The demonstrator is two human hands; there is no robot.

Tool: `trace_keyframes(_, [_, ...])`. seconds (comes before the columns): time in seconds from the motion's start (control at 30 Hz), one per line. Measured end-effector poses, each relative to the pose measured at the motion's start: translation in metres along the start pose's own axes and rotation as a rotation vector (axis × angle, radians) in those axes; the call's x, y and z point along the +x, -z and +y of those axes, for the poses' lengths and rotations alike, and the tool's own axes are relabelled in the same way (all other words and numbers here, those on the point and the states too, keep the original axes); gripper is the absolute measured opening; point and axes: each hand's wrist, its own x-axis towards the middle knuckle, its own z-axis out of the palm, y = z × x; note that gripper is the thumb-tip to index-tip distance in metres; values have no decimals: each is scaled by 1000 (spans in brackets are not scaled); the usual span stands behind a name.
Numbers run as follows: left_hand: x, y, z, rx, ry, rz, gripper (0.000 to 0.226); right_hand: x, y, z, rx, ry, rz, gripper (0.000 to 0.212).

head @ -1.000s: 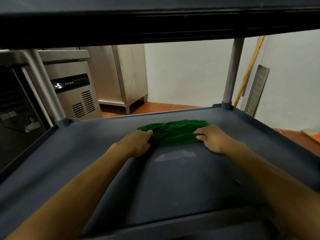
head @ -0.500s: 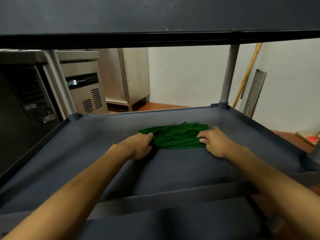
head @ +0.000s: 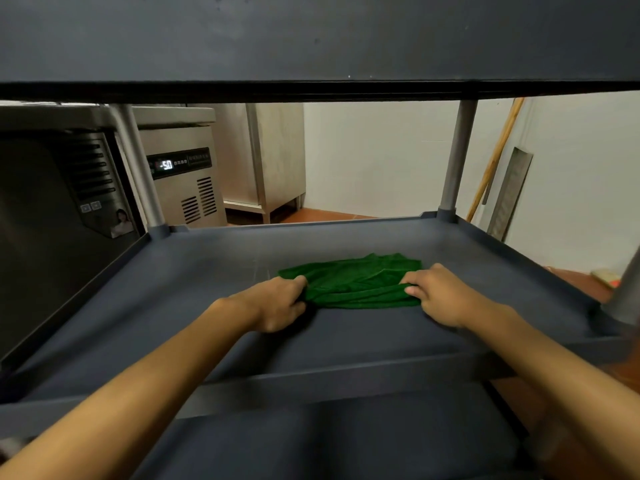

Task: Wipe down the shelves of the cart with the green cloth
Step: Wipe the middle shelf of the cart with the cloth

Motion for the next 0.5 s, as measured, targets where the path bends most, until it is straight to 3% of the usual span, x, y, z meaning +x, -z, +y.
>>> trace_keyframes(0.17, [-16,-7,3,21,-41,14,15,-18,3,0,-25,96,-24,35])
trace_keyframes(0.3, [-23,-16,2,38,-41,40,17,-35,5,0,-76,119,-50,58])
trace_keyframes(0.5, [-27,-15,10,135,-47,118,38,-26,-8,0,-37,153,73,36])
